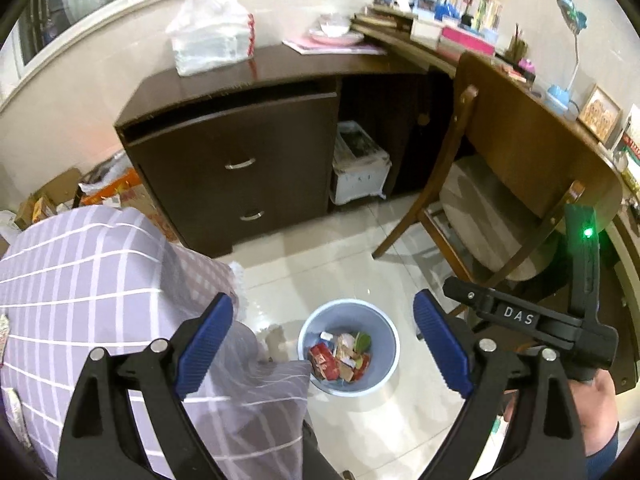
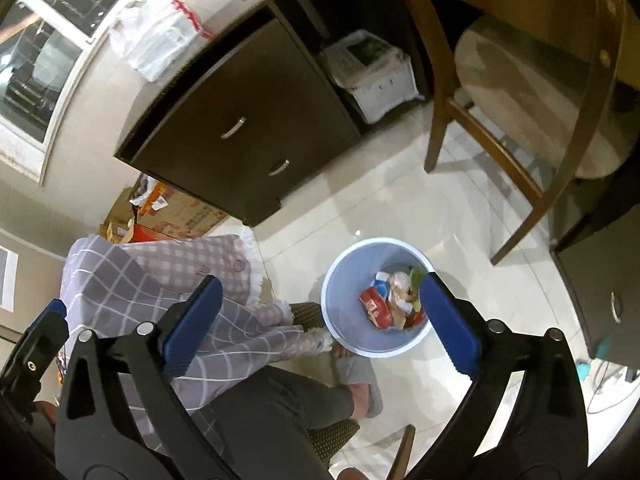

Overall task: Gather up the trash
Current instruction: 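Return both tools to the table above the remaining trash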

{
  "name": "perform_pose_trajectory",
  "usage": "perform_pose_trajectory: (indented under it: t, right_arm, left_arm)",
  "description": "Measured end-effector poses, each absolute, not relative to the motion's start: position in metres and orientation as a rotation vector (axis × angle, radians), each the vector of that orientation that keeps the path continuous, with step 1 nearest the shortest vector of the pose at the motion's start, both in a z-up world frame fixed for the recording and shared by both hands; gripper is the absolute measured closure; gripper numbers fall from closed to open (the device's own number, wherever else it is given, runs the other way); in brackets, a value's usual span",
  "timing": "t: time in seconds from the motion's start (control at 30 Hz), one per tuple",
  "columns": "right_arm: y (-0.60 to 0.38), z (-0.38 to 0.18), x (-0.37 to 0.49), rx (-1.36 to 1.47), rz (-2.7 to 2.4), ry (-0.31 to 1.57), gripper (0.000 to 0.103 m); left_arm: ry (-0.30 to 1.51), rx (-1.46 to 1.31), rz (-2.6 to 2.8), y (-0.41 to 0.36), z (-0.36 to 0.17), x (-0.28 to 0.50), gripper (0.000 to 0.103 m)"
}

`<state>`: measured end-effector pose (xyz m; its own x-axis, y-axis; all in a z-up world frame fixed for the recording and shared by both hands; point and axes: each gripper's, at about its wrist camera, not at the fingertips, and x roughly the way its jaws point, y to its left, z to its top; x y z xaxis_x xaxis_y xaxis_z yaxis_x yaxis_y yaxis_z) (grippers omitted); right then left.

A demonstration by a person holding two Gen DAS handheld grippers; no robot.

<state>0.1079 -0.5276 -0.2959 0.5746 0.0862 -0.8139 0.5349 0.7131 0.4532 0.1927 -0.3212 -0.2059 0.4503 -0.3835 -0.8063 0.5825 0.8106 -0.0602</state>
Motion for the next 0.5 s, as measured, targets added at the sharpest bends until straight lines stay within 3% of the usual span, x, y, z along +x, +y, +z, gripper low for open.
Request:
perform_pose_trajectory:
  t: [0.5]
  right_arm:
    - [-0.444,-0.183,0.126,0.555,-0.144,0.807,0.006]
  left_arm:
    - [0.770,0.095,-0.532,-0.221,-0.134,0.170,0.010]
